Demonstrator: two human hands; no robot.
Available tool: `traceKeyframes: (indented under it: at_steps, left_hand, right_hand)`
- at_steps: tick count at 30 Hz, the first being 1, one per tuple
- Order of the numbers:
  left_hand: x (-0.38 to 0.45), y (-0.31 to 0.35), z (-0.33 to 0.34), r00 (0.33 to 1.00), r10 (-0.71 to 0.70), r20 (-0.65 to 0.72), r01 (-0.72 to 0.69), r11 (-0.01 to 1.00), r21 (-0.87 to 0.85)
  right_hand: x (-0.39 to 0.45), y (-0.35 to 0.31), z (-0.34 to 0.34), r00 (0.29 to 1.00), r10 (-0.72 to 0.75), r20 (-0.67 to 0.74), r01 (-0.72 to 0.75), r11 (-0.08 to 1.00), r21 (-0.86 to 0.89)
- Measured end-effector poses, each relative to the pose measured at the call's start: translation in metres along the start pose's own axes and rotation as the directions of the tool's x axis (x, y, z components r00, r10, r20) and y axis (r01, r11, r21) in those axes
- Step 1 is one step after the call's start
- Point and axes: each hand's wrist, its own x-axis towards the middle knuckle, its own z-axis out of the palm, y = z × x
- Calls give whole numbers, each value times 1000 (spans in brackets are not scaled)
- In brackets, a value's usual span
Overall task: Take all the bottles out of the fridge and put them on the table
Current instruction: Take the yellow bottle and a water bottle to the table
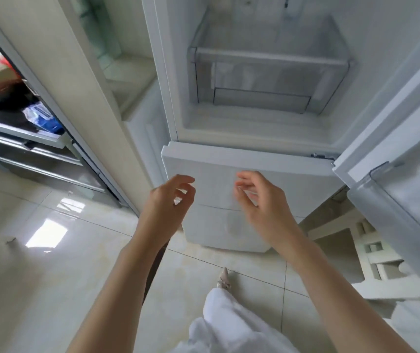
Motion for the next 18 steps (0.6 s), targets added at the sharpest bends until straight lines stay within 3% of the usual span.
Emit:
traceKeyframes:
  at_steps: [11, 14, 18]
  left_hand:
    - [201, 90, 16, 973, 193, -125, -211, 966, -152]
    - [253, 113, 17, 956, 198, -215, -244, 946, -215]
    - [311, 134, 18, 941, 153, -301, -258, 901, -348]
  right_hand:
    - [182, -38, -62, 940, -136, -312, 145, 989, 7]
    - [237, -50, -81, 895, -123, -429, 162, 985, 56]
    - [296, -64, -100, 873, -113, -474, 177, 980, 93]
